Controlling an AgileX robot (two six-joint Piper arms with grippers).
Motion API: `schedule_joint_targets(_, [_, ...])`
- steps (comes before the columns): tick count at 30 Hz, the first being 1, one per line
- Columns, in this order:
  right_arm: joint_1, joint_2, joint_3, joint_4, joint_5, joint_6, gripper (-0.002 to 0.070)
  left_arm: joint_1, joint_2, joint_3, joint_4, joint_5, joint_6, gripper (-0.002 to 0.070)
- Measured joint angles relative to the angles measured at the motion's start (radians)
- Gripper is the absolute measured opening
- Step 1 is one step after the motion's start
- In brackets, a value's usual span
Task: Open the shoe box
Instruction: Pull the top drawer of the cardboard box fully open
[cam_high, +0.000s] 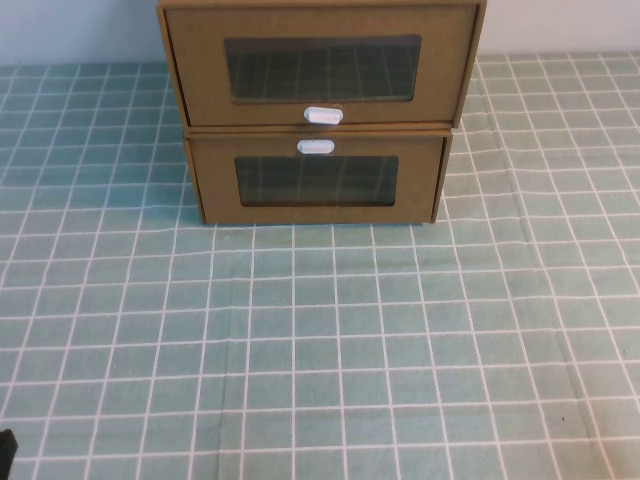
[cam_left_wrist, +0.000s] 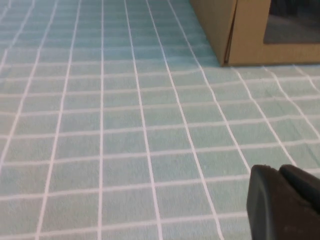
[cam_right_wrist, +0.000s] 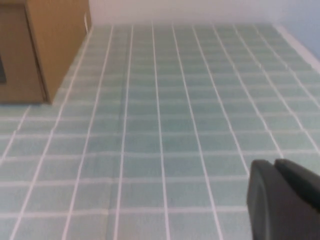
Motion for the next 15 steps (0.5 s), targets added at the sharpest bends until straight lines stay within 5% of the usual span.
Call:
schedule_joint_targets(8, [0.0,0.0,0.0,0.002,-0.44,0.0,-0.0013,0.0,0.0,0.001,-0.014,-0.269,0.0,-0.0005])
schedule_joint_targets(15, [0.0,0.0,0.0,0.002,-1.011,0.0,-0.0013,0.0,0.0,0.001,-0.037,-0.866,-0.008,-0.0005])
